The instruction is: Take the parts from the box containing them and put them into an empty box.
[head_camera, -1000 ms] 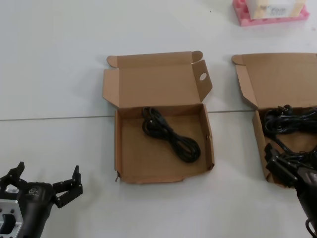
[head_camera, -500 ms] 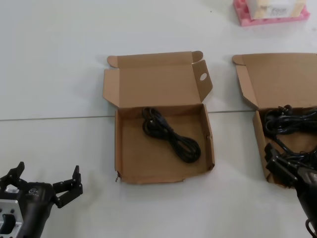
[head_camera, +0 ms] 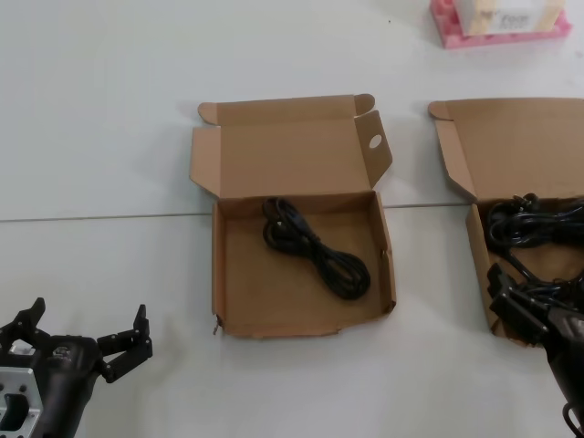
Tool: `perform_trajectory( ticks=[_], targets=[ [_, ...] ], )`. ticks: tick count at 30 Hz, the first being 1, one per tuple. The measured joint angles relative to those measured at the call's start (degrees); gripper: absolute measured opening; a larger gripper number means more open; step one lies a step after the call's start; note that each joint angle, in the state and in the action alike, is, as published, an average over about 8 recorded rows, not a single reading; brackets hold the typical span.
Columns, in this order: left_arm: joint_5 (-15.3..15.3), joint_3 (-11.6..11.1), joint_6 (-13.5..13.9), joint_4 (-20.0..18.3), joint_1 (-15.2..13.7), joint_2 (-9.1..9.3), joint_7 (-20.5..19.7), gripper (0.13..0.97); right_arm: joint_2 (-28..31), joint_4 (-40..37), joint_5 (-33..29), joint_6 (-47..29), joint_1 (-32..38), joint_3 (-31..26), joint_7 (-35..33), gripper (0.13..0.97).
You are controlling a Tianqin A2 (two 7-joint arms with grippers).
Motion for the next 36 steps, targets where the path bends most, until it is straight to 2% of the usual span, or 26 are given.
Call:
perform_trajectory(
  ticks=[36],
  targets=[
    [0.0,0.0,0.0,0.0,0.0,0.0,0.0,0.966,0.0,0.0,0.0,0.0,0.0,0.0,0.0,0.966]
  ],
)
